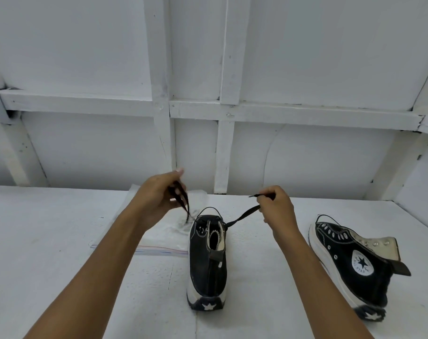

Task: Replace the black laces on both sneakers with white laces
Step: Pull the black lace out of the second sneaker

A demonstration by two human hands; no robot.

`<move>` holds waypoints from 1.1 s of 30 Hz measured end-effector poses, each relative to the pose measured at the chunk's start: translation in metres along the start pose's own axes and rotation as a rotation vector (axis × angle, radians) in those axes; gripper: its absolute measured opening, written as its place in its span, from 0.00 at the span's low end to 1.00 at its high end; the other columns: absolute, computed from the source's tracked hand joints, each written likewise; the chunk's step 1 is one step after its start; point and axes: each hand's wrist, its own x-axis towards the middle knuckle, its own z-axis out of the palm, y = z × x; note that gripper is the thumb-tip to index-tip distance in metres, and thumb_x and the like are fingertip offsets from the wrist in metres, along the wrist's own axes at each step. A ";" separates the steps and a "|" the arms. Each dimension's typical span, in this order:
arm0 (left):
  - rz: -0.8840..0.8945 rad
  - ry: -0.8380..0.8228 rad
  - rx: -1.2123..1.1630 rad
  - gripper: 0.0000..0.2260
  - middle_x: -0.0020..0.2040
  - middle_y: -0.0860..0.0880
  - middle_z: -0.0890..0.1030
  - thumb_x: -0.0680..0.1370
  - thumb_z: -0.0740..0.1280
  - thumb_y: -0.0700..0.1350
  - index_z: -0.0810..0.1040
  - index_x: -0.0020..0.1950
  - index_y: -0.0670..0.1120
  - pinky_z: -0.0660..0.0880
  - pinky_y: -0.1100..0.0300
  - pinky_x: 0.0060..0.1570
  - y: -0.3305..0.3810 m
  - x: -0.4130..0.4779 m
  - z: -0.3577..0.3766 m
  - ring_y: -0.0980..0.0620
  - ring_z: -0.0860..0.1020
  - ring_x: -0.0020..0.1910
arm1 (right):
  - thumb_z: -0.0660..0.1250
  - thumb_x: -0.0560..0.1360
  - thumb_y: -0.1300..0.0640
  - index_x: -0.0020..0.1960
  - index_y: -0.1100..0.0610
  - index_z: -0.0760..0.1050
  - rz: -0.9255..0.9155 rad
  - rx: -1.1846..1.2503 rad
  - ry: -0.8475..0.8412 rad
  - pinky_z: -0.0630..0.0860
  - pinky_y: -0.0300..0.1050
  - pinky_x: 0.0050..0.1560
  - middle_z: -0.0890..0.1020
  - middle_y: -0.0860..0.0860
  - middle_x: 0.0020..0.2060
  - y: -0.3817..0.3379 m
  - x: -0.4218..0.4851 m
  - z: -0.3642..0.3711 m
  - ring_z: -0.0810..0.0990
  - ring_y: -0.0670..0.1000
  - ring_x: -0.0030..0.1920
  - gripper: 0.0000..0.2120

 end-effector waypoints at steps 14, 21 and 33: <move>0.124 -0.041 1.403 0.13 0.67 0.50 0.72 0.78 0.65 0.59 0.77 0.62 0.59 0.69 0.42 0.65 -0.018 0.003 0.003 0.49 0.71 0.66 | 0.71 0.70 0.38 0.43 0.52 0.78 -0.160 -0.408 -0.447 0.72 0.37 0.38 0.82 0.45 0.40 -0.026 -0.042 0.011 0.78 0.43 0.41 0.17; 0.007 -0.277 1.229 0.19 0.40 0.52 0.85 0.79 0.63 0.61 0.82 0.43 0.47 0.76 0.61 0.40 -0.007 -0.020 0.027 0.60 0.81 0.37 | 0.64 0.74 0.51 0.38 0.55 0.72 -0.140 -0.488 -0.426 0.68 0.43 0.37 0.77 0.48 0.35 -0.020 -0.045 0.017 0.72 0.48 0.35 0.10; -0.110 -0.229 1.179 0.17 0.29 0.49 0.72 0.79 0.63 0.47 0.72 0.32 0.42 0.62 0.62 0.29 -0.016 -0.015 0.044 0.53 0.66 0.27 | 0.60 0.76 0.56 0.32 0.55 0.58 -0.103 -0.456 -0.497 0.54 0.45 0.32 0.62 0.50 0.30 -0.012 -0.039 0.004 0.58 0.49 0.31 0.16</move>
